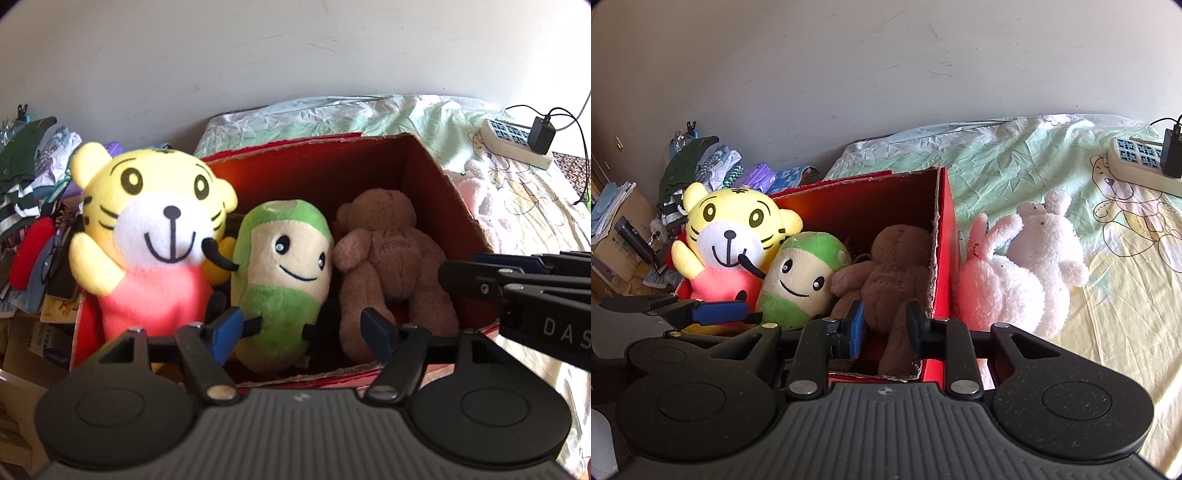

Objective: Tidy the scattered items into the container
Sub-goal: 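Withdraw the open right gripper up out of the red box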

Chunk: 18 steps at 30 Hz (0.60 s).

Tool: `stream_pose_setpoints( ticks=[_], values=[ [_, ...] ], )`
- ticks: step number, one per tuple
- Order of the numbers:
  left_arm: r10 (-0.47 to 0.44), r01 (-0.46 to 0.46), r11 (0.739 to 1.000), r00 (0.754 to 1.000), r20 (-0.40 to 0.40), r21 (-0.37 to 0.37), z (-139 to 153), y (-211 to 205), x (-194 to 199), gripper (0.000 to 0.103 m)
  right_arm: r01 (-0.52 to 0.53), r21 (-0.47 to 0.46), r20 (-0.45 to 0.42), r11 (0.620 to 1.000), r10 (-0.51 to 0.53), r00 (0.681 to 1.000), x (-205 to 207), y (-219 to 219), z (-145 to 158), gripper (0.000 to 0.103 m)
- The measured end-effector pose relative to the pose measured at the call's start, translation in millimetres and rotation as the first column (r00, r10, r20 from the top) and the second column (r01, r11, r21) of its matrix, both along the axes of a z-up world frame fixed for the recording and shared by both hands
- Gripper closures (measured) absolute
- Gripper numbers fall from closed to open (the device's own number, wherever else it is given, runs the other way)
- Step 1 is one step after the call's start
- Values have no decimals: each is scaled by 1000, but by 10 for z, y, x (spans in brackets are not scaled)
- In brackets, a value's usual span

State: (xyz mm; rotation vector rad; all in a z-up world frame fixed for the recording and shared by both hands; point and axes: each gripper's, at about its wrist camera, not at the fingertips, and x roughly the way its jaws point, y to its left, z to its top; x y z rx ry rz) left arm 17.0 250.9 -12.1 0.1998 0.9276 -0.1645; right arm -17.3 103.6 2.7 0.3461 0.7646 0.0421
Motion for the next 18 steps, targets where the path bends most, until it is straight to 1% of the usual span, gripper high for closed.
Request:
stream_pose_setpoints(
  ticks=[4,7,12,18],
  values=[
    [57,-57,998,998,-4,9,20,-35,-18,26,-36,7,-17,999,36,999,12,-15,16,77],
    [91,-91,995,996,-1,29,32,-62,-35,23,-55,29,-26,998,56,998,29,-62,19,77],
    [144,-143,989,990,-5,46,61,-71,-52,15,-94,44,-26,995,95,995,32,-104,14,77],
    [186,-186,979,983,13,85,113,-111,-66,5,-130,68,-20,989,131,991,38,-163,13,77]
  ],
)
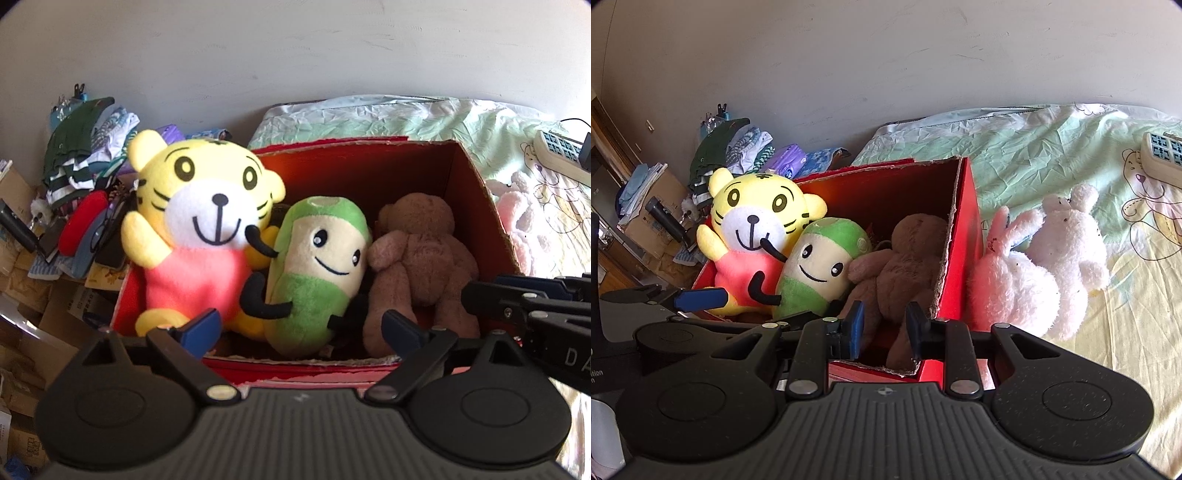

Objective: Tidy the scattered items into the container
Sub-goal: 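Withdraw the open right gripper up out of the red box, then move the right gripper to the white rabbit plush on the bed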

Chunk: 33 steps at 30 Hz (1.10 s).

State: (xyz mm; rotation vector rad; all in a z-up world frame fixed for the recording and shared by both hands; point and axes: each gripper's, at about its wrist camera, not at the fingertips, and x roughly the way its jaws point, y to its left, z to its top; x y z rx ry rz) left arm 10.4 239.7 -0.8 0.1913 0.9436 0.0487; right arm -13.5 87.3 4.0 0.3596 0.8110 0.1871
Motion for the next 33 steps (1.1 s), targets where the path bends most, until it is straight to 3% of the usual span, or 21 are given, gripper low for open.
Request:
stream_pose_setpoints(
  ticks=[18,29,33],
  values=[
    [9,-8,998,1000,-22,64,46,-126,64,3,-22,42,83,999,19,996,-179,-134,170,73],
    [-58,57,998,998,36,30,316,-350,93,3,89,81,81,993,-96,992,-298,-508,193,73],
    [-109,110,994,993,36,-23,359,-483,63,3,131,77,66,988,-136,988,-343,-688,146,73]
  ],
)
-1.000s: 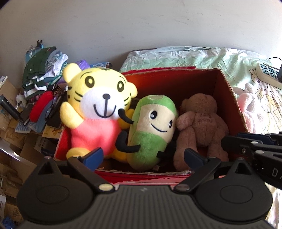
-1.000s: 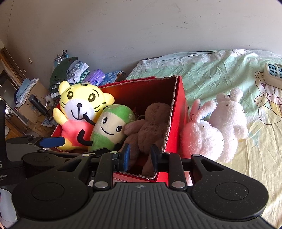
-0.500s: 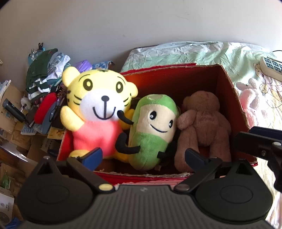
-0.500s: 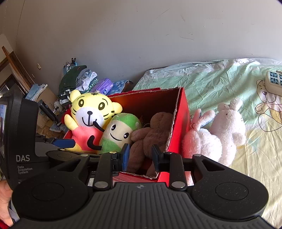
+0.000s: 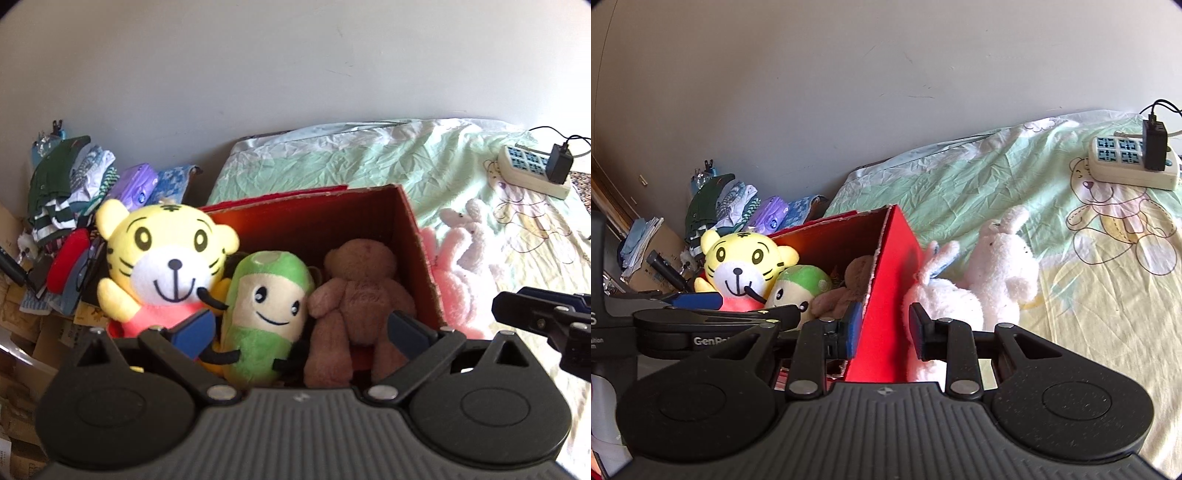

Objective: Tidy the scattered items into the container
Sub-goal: 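Move the right gripper to the white rabbit plush on the bed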

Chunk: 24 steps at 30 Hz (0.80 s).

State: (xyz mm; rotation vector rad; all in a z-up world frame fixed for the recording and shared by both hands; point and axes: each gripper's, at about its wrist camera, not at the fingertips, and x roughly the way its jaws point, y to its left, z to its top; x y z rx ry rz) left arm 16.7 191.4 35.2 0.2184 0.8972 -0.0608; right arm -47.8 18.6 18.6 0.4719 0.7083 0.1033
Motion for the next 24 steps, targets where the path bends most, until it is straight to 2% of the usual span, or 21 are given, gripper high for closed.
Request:
stream_pose_setpoints(
  ticks=[4,7,11,14,17,21,24],
  values=[
    [-50,51,998,999,18,-28,57,-174,-51,3,44,-2,-25,999,-44,999,-44,-222,-72,73],
    [-131,134,988,991,38,-82,115,-339,-124,3,80,-11,-54,997,-80,995,-70,-400,-148,72],
    [-279,287,943,958,71,-165,156,-633,-293,3,115,-13,-97,993,-115,989,-87,-668,-280,72],
    [-361,372,911,928,90,-181,107,-868,-430,3,133,7,-123,991,-132,984,-105,-870,-362,70],
    [-405,414,892,910,86,-183,-2,-1050,-547,3,136,27,-139,990,-131,982,-127,-1033,-417,70],
    [-396,400,907,916,63,-128,-219,-1220,-626,3,113,30,-151,993,-107,983,-101,-1148,-479,70],
    [-382,383,916,923,34,-118,-358,-1291,-632,3,78,77,-162,994,-65,985,-34,-1192,-530,68]
  ],
)
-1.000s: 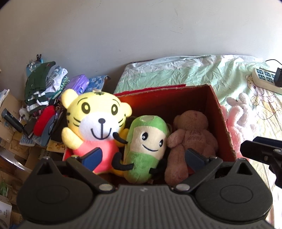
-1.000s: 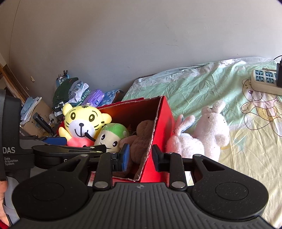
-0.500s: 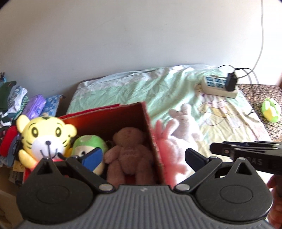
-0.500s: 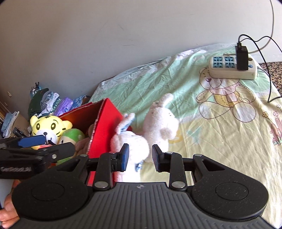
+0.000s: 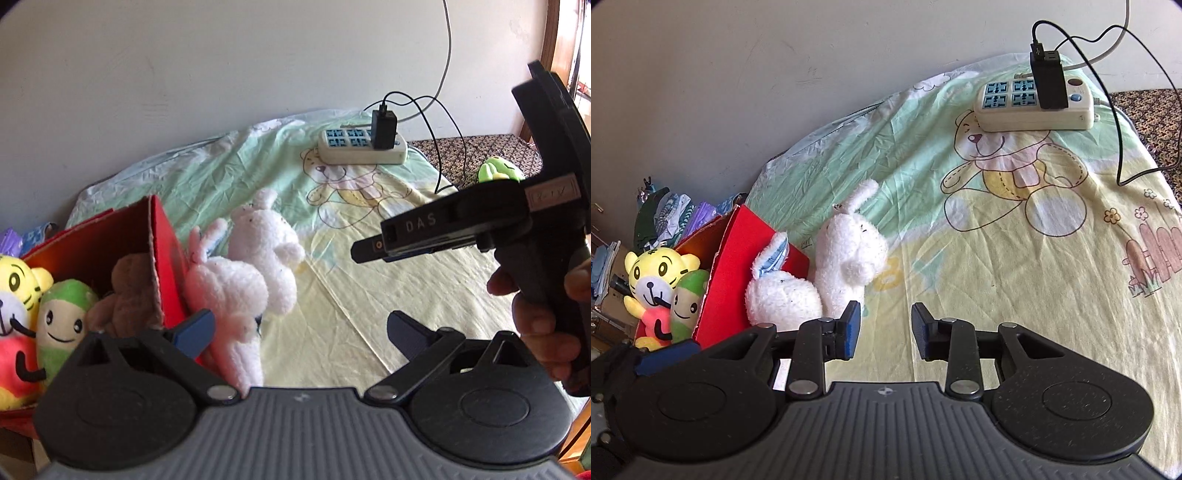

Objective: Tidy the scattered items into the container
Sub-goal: 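Move the right gripper to the white rabbit plush on the bed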

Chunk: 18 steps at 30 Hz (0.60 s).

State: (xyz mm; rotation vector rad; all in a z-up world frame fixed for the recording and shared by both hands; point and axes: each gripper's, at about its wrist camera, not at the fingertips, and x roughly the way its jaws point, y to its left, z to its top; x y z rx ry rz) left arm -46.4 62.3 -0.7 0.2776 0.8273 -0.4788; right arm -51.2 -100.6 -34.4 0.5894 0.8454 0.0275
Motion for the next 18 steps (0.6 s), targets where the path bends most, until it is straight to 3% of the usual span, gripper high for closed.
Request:
stream_pose_setpoints(
  ticks=[3,7,14,18],
  values=[
    [30,-30,999,999,15,38,-94,-31,-34,3,-70,43,10,997,70,998,103,47,-13,68],
    [75,-75,995,997,11,68,-219,4,-54,3,-176,26,18,984,175,984,310,217,8,62],
    [123,-122,991,992,-21,47,-392,80,-66,3,-318,13,50,948,317,947,632,523,24,51],
    [145,-143,989,988,-44,37,-510,113,-15,3,-340,81,42,937,337,940,801,594,-88,51]
  ],
)
